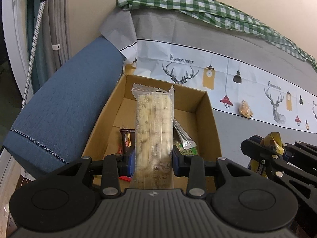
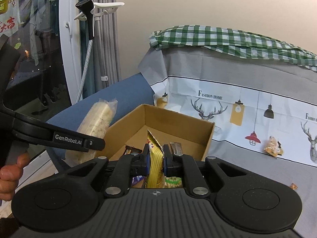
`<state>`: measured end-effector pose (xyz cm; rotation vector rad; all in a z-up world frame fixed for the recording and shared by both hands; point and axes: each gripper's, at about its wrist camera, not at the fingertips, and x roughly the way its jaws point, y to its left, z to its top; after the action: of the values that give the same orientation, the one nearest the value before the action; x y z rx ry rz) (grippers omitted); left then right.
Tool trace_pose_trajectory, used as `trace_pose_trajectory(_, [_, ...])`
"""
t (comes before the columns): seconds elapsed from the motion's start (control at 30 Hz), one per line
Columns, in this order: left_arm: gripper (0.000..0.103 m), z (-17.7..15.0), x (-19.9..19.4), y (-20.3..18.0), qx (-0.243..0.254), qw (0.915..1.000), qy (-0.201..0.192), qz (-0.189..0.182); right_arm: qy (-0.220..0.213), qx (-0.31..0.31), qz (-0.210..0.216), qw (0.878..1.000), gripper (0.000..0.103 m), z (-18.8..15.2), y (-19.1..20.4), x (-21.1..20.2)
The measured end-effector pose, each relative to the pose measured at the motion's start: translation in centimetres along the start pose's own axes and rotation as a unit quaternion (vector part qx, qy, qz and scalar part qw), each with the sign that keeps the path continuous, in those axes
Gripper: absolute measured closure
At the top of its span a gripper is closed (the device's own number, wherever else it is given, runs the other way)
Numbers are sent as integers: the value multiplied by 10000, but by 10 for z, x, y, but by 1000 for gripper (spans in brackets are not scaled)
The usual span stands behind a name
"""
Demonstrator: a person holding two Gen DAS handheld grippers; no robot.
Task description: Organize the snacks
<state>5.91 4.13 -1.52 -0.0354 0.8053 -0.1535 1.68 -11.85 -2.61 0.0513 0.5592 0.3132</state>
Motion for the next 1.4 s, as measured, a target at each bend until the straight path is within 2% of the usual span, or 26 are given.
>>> trace_pose_trajectory(0.47, [64, 20, 67, 11, -11, 9989, 444, 163, 298, 279, 207, 9990, 91, 10, -11, 80])
trace_pose_trajectory(0.77, [63, 15, 110, 19, -31, 9967, 729, 353, 716, 429, 205, 9963, 91, -3, -14, 128])
trace_pose_trajectory(0.83, [60, 15, 118, 21, -33, 9959, 802, 408, 792, 450, 186, 9957, 91, -8, -13, 134])
trace_pose_trajectory(0.87, [42, 16, 120, 23, -44, 9960, 774, 447, 817, 449, 157, 9955, 88, -9, -13, 137])
trace_pose_trajectory(0.9, [13, 17, 119, 24, -67, 9963, 667, 541, 832, 450, 119, 9954, 82, -9, -13, 139])
trace_pose_trajectory(0.93, [4, 19, 116, 25, -94, 9965, 501, 665, 834, 472, 68, 9954, 72, -8, -13, 140])
trace_pose_trajectory(0.97, [0, 21, 110, 26, -126, 9960, 226, 860, 823, 524, 5, 9952, 45, -5, -14, 141])
trace_pose_trajectory(1.0, [0, 23, 105, 26, -96, 9959, 70, 896, 736, 616, -107, 9953, 29, -3, -16, 139])
trace_pose_trajectory(1.07, [0, 25, 98, 27, 44, 9966, 61, 816, 547, 740, -267, 9954, 20, 0, -19, 131])
trace_pose_trajectory(1.2, [0, 12, 84, 32, -51, 9955, 332, 885, 729, 798, -237, 9939, 14, -5, -23, 113])
trace_pose_trajectory(1.4, [0, -30, 52, 32, -461, 9911, 803, 958, 1273, 598, -151, 9899, 11, -36, -9, 72])
